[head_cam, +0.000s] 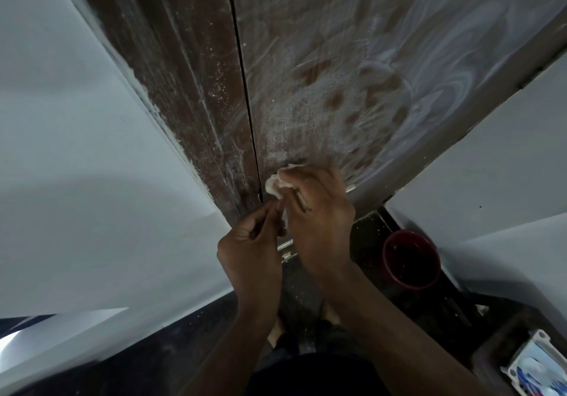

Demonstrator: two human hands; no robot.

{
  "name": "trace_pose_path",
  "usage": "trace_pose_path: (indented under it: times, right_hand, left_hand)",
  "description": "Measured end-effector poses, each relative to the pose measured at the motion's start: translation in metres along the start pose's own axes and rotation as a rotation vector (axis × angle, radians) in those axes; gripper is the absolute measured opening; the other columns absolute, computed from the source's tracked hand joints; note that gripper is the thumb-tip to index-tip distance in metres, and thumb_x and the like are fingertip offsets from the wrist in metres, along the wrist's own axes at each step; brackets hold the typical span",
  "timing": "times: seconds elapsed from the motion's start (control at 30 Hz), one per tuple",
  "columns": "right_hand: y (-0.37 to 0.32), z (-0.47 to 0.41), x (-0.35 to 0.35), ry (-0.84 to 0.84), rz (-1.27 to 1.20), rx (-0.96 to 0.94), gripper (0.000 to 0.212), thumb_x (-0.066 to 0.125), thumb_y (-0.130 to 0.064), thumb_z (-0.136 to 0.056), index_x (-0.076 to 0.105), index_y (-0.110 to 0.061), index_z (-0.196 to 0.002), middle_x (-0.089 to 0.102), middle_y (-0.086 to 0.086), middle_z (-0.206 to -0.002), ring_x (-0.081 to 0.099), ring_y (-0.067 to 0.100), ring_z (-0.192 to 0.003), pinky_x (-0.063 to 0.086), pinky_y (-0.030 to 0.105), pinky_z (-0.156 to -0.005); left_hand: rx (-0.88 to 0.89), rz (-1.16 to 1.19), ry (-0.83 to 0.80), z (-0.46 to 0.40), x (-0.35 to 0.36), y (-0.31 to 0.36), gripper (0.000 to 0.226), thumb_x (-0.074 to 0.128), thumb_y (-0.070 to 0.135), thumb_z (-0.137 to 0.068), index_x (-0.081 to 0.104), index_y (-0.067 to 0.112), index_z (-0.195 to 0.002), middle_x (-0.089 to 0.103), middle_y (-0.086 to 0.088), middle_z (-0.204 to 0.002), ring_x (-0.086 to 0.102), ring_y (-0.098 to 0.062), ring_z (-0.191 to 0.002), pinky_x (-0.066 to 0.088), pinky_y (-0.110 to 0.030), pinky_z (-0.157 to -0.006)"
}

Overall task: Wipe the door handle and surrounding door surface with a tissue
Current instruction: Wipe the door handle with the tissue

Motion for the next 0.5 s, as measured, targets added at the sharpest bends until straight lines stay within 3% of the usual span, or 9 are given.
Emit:
trace_pose_path:
  times: [0.1,0.2,0.27,0.33,0.43,0.5]
  right_hand:
    - [0.021,-0.004,-0.012,0.074,0.001,0.134,0.013,0.074,0.001,-0.084,0.075,-0.001,-0.096,0.069,0.012,-0.101,0.067,0.017,-0.089,0.046,0.003,-0.081]
    - [0.001,-0.001,-0.003,0.006,0.003,-0.058,0.01,0.073,0.004,-0.083,0.074,0.002,-0.093,0.069,0.013,-0.099,0.065,0.023,-0.091,0.05,0.015,-0.084]
    - [-0.007,0.003,0.002,-0.035,0.01,-0.14,0.011,0.072,0.005,-0.083,0.074,0.004,-0.094,0.069,0.014,-0.099,0.065,0.02,-0.095,0.048,0.015,-0.086]
    - [0.012,-0.001,-0.005,0.009,-0.048,0.059,0.013,0.072,0.004,-0.084,0.074,0.002,-0.097,0.069,0.012,-0.101,0.065,0.005,-0.097,0.047,0.006,-0.083]
    - [0.042,-0.004,-0.013,0.015,-0.124,0.375,0.017,0.071,-0.005,-0.088,0.076,-0.008,-0.104,0.072,0.002,-0.101,0.068,0.002,-0.088,0.048,0.002,-0.073]
    - [0.05,-0.001,-0.008,-0.046,-0.159,0.47,0.017,0.068,-0.008,-0.091,0.075,-0.011,-0.105,0.074,-0.004,-0.096,0.068,-0.003,-0.085,0.049,0.003,-0.069]
  left_hand:
    - [0.004,-0.008,0.002,-0.001,-0.001,0.0,0.013,0.078,0.022,-0.088,0.081,0.027,-0.099,0.076,0.005,-0.067,0.067,-0.003,-0.061,0.051,-0.01,-0.062]
    - [0.004,-0.02,0.006,-0.002,-0.001,0.0,0.014,0.078,0.022,-0.088,0.08,0.03,-0.099,0.076,0.01,-0.068,0.069,-0.002,-0.063,0.052,-0.011,-0.062]
    - [0.007,-0.022,0.01,-0.002,-0.001,0.0,0.016,0.078,0.02,-0.088,0.079,0.032,-0.099,0.077,0.013,-0.07,0.071,-0.003,-0.066,0.054,-0.013,-0.064]
    - [0.009,-0.015,0.01,-0.002,-0.001,0.0,0.015,0.079,0.022,-0.088,0.08,0.03,-0.099,0.077,0.008,-0.07,0.069,-0.001,-0.062,0.052,-0.012,-0.062]
    - [0.037,-0.025,0.005,0.0,-0.002,0.003,0.018,0.079,0.022,-0.087,0.081,0.021,-0.105,0.078,0.004,-0.074,0.07,0.0,-0.062,0.05,-0.007,-0.064]
    - [0.04,-0.031,0.002,-0.001,-0.003,0.003,0.02,0.079,0.022,-0.087,0.081,0.018,-0.106,0.079,0.004,-0.076,0.071,0.0,-0.063,0.051,-0.007,-0.065]
Point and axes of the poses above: each hand's wrist, its own z-axis away from the middle knuckle, its own x-axis out of the palm, y = z × x, the point moved 9 cm from there along -z, towards the middle knuckle
